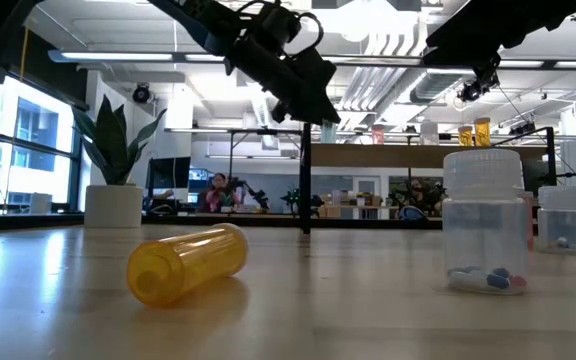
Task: Pick and place medicine bottles onto shelf by color
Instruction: Put the left green pill bottle on the shelf aligned with the other green pill bottle, then put the bottom transparent bottle on the shelf aligned with the other transparent pill bottle
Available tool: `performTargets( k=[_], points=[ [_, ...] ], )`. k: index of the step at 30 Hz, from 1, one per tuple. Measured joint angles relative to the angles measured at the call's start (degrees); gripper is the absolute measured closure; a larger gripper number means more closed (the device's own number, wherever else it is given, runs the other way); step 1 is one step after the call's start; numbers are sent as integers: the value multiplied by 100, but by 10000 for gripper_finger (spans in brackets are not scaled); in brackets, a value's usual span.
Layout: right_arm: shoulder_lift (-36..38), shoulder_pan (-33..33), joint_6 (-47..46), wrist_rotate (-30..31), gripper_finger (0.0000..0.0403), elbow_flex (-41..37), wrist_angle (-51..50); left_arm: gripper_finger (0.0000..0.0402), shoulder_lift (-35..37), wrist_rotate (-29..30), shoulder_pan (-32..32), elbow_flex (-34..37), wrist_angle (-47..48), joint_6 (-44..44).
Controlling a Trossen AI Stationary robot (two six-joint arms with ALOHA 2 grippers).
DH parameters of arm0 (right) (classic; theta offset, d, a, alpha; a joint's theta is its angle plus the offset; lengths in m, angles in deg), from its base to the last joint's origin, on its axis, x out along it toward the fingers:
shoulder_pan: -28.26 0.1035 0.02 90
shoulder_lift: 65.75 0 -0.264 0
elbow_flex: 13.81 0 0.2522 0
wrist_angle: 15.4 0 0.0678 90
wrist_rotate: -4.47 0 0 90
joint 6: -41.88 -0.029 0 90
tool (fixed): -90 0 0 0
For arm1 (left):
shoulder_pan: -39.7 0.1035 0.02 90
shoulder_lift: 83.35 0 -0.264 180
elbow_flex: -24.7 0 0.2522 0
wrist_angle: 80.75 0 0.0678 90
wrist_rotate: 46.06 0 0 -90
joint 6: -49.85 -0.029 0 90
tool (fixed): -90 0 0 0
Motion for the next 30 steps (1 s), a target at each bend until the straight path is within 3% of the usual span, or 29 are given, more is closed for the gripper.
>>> performTargets(
  k=[30],
  points=[
    [0, -2, 22, 0, 247, 0, -37, 186, 208, -44, 0, 15, -246, 208]
  ],
)
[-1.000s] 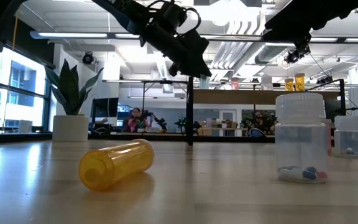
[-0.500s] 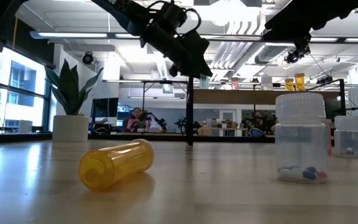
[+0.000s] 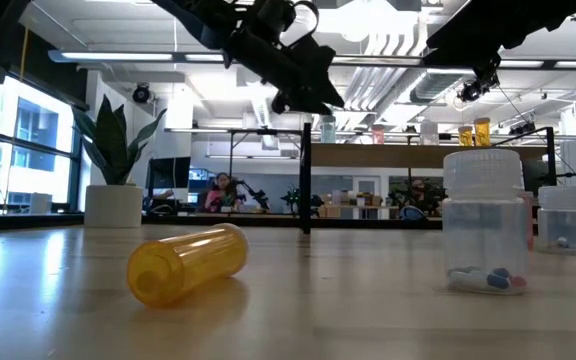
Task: Pick and place medicine bottles onto shelf by color
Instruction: Put the bottom transparent bottle on the shelf aligned with the other transparent pill bottle
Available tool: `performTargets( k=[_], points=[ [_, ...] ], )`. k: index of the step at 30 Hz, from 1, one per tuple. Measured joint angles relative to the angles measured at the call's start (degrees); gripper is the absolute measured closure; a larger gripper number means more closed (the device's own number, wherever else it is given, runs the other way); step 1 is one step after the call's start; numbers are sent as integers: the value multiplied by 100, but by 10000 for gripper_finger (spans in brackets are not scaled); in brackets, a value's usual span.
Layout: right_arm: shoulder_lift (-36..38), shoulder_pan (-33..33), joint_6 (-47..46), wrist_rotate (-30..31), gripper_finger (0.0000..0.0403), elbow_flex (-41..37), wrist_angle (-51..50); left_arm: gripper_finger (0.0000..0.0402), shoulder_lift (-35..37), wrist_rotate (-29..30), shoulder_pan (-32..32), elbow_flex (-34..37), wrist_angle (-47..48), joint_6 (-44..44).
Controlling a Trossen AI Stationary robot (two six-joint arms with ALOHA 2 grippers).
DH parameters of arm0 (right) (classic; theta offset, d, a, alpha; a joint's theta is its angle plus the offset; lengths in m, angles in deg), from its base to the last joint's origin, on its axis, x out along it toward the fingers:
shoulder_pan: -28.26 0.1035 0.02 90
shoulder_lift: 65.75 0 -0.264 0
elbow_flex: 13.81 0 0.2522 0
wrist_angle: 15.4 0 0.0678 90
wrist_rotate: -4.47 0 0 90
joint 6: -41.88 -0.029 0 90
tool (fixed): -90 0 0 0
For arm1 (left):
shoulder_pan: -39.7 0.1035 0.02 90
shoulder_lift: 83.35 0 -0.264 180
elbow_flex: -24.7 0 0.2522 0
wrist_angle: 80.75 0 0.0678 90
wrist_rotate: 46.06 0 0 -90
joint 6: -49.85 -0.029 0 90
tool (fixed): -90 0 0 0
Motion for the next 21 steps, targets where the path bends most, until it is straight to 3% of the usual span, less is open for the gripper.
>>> performTargets(
  k=[12, 21],
  points=[
    [0, 0, 0, -7, 247, 0, -2, 186, 929, -19, -49, 1, 528, -36],
    [0, 0, 2, -140, 247, 0, 0, 186, 1950, -19, -333, -9, 1882, -360]
  ],
)
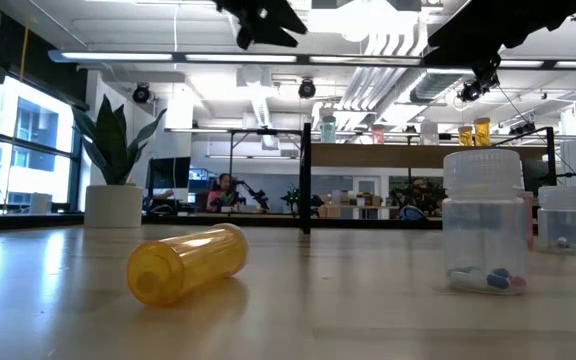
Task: Pick and place medicine bottles onto shelf by color
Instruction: Put the bottom transparent bottle on the shelf aligned with the other transparent pill bottle
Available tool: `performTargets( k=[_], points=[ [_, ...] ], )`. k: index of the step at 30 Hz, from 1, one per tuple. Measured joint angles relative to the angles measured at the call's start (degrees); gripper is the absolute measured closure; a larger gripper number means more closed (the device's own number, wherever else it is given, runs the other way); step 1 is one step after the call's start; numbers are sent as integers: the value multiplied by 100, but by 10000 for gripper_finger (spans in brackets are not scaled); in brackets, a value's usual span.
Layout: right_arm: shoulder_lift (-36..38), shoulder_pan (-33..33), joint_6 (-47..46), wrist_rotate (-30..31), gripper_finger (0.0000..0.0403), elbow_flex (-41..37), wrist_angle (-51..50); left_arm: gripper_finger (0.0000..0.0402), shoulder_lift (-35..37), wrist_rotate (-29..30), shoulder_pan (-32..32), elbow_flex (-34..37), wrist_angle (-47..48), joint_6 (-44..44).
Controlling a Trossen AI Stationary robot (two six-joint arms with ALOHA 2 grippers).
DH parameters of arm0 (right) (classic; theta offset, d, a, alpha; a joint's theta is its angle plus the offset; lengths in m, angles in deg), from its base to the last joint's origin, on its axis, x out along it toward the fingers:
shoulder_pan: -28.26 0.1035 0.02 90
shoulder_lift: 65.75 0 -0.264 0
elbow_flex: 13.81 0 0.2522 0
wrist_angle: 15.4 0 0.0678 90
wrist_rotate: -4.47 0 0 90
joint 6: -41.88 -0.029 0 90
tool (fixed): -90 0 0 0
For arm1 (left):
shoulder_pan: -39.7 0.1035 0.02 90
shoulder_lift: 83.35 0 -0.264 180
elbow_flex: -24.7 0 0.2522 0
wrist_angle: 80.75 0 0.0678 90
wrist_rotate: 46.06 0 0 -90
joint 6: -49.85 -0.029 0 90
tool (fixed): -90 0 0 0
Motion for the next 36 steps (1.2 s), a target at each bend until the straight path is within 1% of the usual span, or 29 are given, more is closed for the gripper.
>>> performTargets(
  k=[4, 8, 14, 18, 21, 24, 26, 31, 33, 36],
  points=[
    [0, 0, -2, -79, 247, 0, 0, 186, 291, 9, -294, 383, 141, -44],
    [0, 2, -2, -305, 247, 0, 2, 186, 446, 20, -548, 1184, -230, -45],
    [-169, 142, -26, -473, 247, 0, 12, 186, 513, 46, -799, 2502, -1534, 106],
    [-398, 268, -26, -549, 247, 0, 214, 186, 513, 49, -1057, 3111, -2270, 191],
    [-585, 333, -24, -861, 247, 0, 511, 186, 513, 46, -1335, 3520, -2920, 371],
    [-809, 384, -4, -1172, 247, 0, 792, 186, 512, 59, -1631, 3933, -3789, 453],
    [-982, 403, 13, -1263, 247, 0, 946, 186, 512, 64, -1773, 4045, -4189, 454],
    [-1509, 409, 171, -1282, 247, 2, 1291, 186, 646, 66, -1988, 4038, -4216, 600],
    [-1747, 409, 437, -1389, 247, 0, 1588, 186, 648, 68, -2054, 4004, -4242, 571],
    [-2113, 409, 781, -1519, 247, 4, 2309, 186, 631, 65, -2126, 3979, -4181, 559]
  ],
)
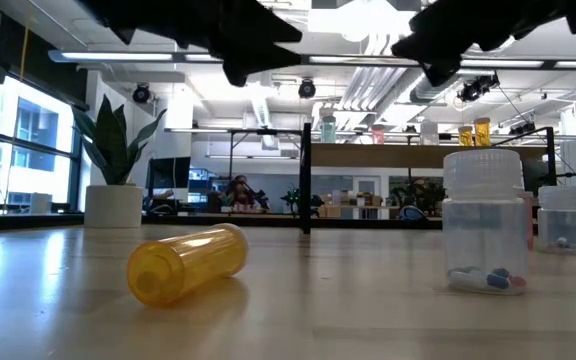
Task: Pick and place medicine bottles onto shelf by color
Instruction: Put the bottom transparent bottle on the shelf aligned with the other transparent pill bottle
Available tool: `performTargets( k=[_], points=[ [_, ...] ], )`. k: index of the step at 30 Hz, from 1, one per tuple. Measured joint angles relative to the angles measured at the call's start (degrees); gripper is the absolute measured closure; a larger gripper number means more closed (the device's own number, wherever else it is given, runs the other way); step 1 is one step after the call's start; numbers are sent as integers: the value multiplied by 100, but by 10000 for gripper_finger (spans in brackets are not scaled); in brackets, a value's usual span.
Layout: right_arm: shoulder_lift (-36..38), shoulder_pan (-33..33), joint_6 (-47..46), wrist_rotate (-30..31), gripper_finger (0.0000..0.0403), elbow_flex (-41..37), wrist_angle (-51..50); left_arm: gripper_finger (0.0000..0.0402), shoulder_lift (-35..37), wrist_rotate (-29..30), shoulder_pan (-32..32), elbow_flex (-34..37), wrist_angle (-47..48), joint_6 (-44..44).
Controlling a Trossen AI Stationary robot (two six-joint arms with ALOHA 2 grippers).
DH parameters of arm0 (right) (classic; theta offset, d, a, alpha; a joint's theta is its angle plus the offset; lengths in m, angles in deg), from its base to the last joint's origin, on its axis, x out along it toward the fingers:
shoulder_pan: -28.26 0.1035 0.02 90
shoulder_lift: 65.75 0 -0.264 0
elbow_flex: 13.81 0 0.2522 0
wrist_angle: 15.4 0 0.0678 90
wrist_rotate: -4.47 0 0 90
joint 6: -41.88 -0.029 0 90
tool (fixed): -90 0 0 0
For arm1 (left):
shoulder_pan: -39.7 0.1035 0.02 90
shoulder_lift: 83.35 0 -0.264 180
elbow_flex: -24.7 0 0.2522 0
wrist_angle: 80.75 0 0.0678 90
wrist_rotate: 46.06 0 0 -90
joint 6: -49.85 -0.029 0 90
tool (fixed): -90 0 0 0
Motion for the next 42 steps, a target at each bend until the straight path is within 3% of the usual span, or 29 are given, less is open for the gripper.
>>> performTargets(
  k=[4, 14, 22, 42],
  points=[
    [-413, 0, 91, -12, 243, 8, 626, 186, 4, 0, -29, -15, 18, -1],
    [-1131, 433, 360, -692, 210, 227, 653, 186, 4, 0, -28, -15, 95, -2],
    [-1972, 862, 656, -685, 210, 227, 1336, 186, 4, 0, -28, -15, 88, 0],
    [-3000, 1057, 733, -1167, 210, 229, 2067, 186, 0, 0, -22, -15, 204, -2]
  ],
)
